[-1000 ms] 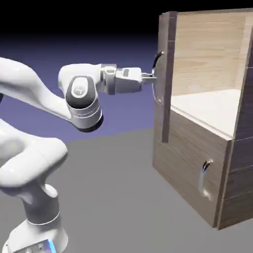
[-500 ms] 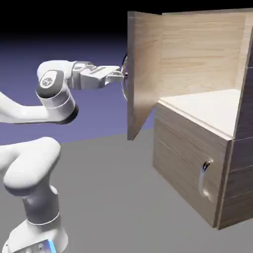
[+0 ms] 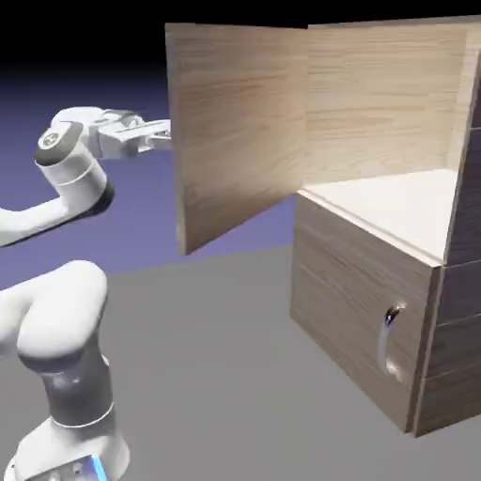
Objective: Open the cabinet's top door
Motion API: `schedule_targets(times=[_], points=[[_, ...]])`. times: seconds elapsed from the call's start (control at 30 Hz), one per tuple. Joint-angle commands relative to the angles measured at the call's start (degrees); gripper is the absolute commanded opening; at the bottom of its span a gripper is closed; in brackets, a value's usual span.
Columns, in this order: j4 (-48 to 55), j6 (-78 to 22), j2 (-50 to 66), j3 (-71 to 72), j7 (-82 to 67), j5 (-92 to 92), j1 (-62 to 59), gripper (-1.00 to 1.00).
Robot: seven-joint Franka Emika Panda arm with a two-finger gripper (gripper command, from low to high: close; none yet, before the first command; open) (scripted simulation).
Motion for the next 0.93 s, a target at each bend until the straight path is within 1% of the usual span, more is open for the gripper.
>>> schedule_targets(times=[0.0, 0.2, 0.4, 0.9], points=[[1.7, -2.6, 0.0, 1.1, 0.1, 0.5, -0.5, -1.00], [13.8, -17.0, 0.0, 6.2, -0.4, 3.7, -5.9, -1.00], [26.2, -29.2, 0.0, 8.7, -1.9, 5.8, -13.6, -1.00], [57.4, -53.7, 0.1, 7.4, -9.0, 7.7, -35.6, -1.00]])
